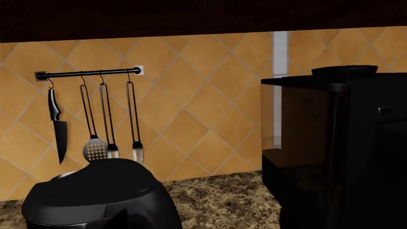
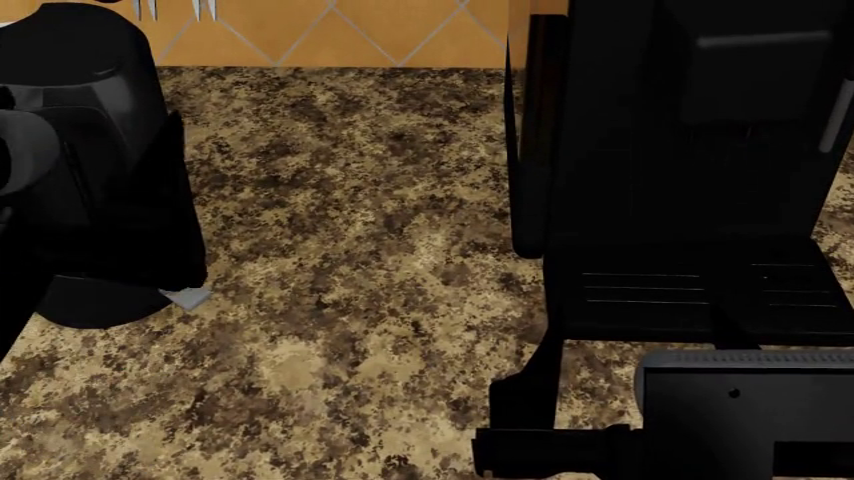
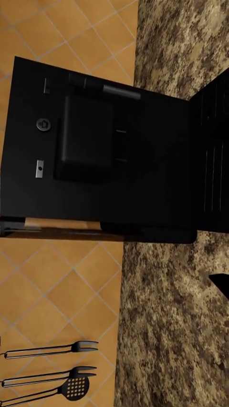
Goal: Press the button to open the lid of the electric kettle.
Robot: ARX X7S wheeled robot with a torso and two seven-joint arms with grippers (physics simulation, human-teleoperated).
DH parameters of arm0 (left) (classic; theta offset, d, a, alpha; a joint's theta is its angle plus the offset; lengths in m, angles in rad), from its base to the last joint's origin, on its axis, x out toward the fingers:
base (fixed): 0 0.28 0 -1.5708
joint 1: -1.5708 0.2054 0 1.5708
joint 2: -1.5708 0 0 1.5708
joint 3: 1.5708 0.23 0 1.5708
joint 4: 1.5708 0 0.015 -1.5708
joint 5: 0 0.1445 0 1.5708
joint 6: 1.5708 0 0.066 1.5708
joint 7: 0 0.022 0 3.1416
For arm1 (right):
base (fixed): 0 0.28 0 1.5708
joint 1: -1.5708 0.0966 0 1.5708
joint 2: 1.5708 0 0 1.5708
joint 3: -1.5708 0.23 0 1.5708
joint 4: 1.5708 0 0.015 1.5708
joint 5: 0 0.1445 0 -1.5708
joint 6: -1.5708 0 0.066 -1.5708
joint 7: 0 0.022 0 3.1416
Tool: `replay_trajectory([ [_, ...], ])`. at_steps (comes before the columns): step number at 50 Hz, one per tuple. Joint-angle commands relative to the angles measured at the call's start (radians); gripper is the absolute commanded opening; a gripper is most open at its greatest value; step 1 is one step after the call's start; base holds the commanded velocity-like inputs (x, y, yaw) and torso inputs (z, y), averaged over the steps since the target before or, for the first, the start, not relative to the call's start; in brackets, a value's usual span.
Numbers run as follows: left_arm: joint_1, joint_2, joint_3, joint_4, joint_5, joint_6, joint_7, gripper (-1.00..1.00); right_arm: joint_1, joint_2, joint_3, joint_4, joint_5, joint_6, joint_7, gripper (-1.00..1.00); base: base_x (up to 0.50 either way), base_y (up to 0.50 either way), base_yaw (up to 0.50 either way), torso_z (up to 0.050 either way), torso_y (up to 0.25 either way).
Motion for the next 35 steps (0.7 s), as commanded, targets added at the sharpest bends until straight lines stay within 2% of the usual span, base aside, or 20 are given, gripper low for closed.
replay_trajectory([
  [1,-0.166,-0.006,0.125,-0.144,0.034,-0.038,-0.019,1.0,-0.012,0.011,-0.018,0.019,-0.001,-0.028,0.009,1.0,0.0,0.0,0.0,0.0,0.0],
  [12,-0.218,-0.016,0.256,-0.307,0.189,0.088,0.041,1.0,-0.011,0.013,-0.029,0.026,0.005,-0.026,0.022,1.0,0.0,0.0,0.0,0.0,0.0],
  [14,-0.247,0.008,0.195,-0.372,0.165,0.059,0.011,1.0,-0.015,0.015,-0.028,0.033,0.003,-0.037,0.022,1.0,0.0,0.0,0.0,0.0,0.0],
  [17,-0.282,-0.009,0.226,-0.418,0.181,0.054,0.033,1.0,-0.027,0.021,-0.04,0.052,-0.007,-0.067,0.019,1.0,0.0,0.0,0.0,0.0,0.0],
  [22,-0.254,-0.01,0.217,-0.44,0.178,0.056,0.021,1.0,-0.03,0.023,-0.044,0.056,-0.007,-0.072,0.022,1.0,0.0,0.0,0.0,0.0,0.0],
  [23,-0.253,-0.013,0.218,-0.441,0.179,0.059,0.022,-1.0,-0.03,0.024,-0.045,0.057,-0.007,-0.074,0.023,1.0,0.0,0.0,0.0,0.0,0.0],
  [35,-0.279,-0.038,0.286,-0.547,0.26,0.16,0.087,-1.0,-0.023,0.02,-0.049,0.054,0.006,-0.06,0.035,1.0,0.0,0.0,0.0,0.0,0.0],
])
